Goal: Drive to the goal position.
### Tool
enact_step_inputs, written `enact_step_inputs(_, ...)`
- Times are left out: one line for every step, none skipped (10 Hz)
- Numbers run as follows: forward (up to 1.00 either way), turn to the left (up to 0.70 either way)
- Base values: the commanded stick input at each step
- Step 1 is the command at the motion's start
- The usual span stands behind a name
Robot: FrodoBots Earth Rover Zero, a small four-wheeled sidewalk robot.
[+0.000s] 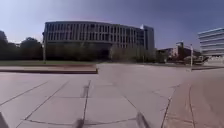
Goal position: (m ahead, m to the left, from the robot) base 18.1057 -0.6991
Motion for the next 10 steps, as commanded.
enact_step_inputs(0.7,0.0)
enact_step_inputs(0.7,0.0)
enact_step_inputs(0.7,0.0)
enact_step_inputs(0.7,0.0)
enact_step_inputs(0.7,0.0)
enact_step_inputs(0.7,0.0)
enact_step_inputs(0.7,0.0)
enact_step_inputs(0.7,0.0)
enact_step_inputs(0.7,0.0)
enact_step_inputs(0.7,0.0)
